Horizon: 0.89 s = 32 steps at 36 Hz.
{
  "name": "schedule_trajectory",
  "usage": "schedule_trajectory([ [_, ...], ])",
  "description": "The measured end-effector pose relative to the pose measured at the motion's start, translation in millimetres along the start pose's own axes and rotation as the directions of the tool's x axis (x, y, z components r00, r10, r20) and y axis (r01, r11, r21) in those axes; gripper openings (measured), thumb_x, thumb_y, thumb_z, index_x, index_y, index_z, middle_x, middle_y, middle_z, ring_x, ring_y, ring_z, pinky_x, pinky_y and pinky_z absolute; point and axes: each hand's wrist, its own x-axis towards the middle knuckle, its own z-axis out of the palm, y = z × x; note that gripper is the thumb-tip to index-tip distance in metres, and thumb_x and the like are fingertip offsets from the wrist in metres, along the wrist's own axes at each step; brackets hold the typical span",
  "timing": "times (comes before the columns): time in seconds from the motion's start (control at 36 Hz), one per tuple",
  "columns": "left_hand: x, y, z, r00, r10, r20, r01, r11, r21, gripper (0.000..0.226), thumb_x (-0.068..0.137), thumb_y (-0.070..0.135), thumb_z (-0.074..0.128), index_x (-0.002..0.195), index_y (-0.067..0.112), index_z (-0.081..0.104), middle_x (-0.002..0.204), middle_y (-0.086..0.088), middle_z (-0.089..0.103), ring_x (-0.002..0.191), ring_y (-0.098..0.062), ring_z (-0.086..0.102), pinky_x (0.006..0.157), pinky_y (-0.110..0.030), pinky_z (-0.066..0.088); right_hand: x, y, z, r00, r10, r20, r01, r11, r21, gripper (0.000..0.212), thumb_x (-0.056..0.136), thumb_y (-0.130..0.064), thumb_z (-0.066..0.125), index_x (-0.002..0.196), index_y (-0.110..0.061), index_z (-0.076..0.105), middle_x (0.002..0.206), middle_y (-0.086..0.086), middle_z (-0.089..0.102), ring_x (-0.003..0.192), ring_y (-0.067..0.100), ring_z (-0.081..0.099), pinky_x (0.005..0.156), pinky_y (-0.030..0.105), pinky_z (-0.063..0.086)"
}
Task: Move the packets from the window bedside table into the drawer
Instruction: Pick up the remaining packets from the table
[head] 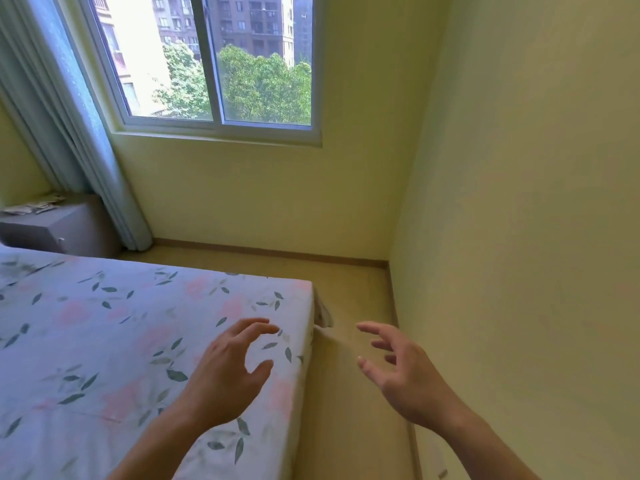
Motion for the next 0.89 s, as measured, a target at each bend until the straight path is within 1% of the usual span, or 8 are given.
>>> schedule_trajectory([
  [0.08,63,13,-1,0.999,0.036,0.003,-0.036,0.999,0.011,0.045,0.091,0.033,0.070,0.132,0.043,0.053,0.143,0.025,0.045,0.128,-0.002,0.047,0.109,-0.029,0.042,50,7,-21,1.000,0.000,0.001,0.000,1.000,0.010,0.047,0.094,-0.035,0.068,0.135,-0.048,0.049,0.130,-0.031,0.050,0.119,-0.013,0.048,0.093,0.009,0.041],
  [0.22,163,27,14,0.997,0.078,0.004,-0.078,0.997,0.010,0.045,0.091,0.036,0.068,0.132,0.046,0.052,0.141,0.030,0.044,0.122,0.002,0.049,0.105,-0.023,0.042,139,30,-56,1.000,-0.004,0.013,0.003,1.000,0.009,0.049,0.094,-0.037,0.068,0.136,-0.050,0.046,0.125,-0.031,0.050,0.118,-0.012,0.048,0.092,0.009,0.040],
  [0.33,238,32,32,0.999,0.048,-0.018,-0.048,0.999,0.021,0.043,0.091,0.033,0.068,0.131,0.043,0.055,0.138,0.029,0.045,0.120,0.000,0.049,0.103,-0.022,0.039,218,58,-82,0.999,-0.025,0.042,0.025,1.000,0.000,0.050,0.094,-0.037,0.067,0.138,-0.048,0.045,0.125,-0.032,0.048,0.117,-0.014,0.046,0.091,0.008,0.039],
  [0.42,290,33,44,0.999,0.007,-0.038,-0.006,1.000,0.023,0.042,0.091,0.031,0.069,0.130,0.040,0.057,0.136,0.028,0.047,0.118,0.002,0.048,0.100,-0.019,0.037,278,78,-101,0.996,-0.050,0.071,0.050,0.999,0.009,0.051,0.095,-0.036,0.067,0.140,-0.045,0.045,0.127,-0.031,0.047,0.116,-0.015,0.045,0.090,0.009,0.039],
  [0.58,373,27,50,0.983,-0.146,-0.109,0.148,0.989,0.010,0.043,0.090,0.032,0.071,0.129,0.043,0.056,0.135,0.029,0.047,0.120,0.000,0.049,0.101,-0.018,0.039,400,101,-137,0.977,-0.107,0.185,0.108,0.994,0.009,0.052,0.094,-0.037,0.067,0.141,-0.044,0.045,0.137,-0.029,0.047,0.121,-0.010,0.046,0.102,0.017,0.042],
  [0.64,396,21,49,0.972,-0.184,-0.146,0.188,0.982,0.011,0.043,0.089,0.032,0.072,0.127,0.044,0.056,0.133,0.030,0.047,0.119,0.000,0.049,0.105,-0.023,0.041,442,99,-145,0.966,-0.130,0.226,0.132,0.991,0.004,0.053,0.094,-0.035,0.067,0.141,-0.042,0.045,0.138,-0.027,0.047,0.123,-0.008,0.046,0.103,0.019,0.042],
  [0.75,432,3,48,0.936,-0.291,-0.197,0.295,0.955,-0.012,0.043,0.089,0.034,0.072,0.125,0.048,0.054,0.133,0.034,0.045,0.120,0.002,0.049,0.107,-0.026,0.041,516,92,-147,0.928,-0.191,0.321,0.194,0.981,0.023,0.054,0.094,-0.035,0.067,0.143,-0.043,0.044,0.139,-0.029,0.046,0.126,-0.007,0.046,0.108,0.025,0.044],
  [0.89,498,-25,47,0.891,-0.371,-0.263,0.372,0.927,-0.049,0.043,0.088,0.033,0.073,0.123,0.050,0.054,0.131,0.034,0.047,0.119,0.002,0.049,0.102,-0.022,0.041,613,89,-141,0.882,-0.250,0.399,0.250,0.967,0.054,0.054,0.094,-0.037,0.068,0.142,-0.043,0.045,0.140,-0.030,0.046,0.127,-0.008,0.045,0.111,0.030,0.043],
])
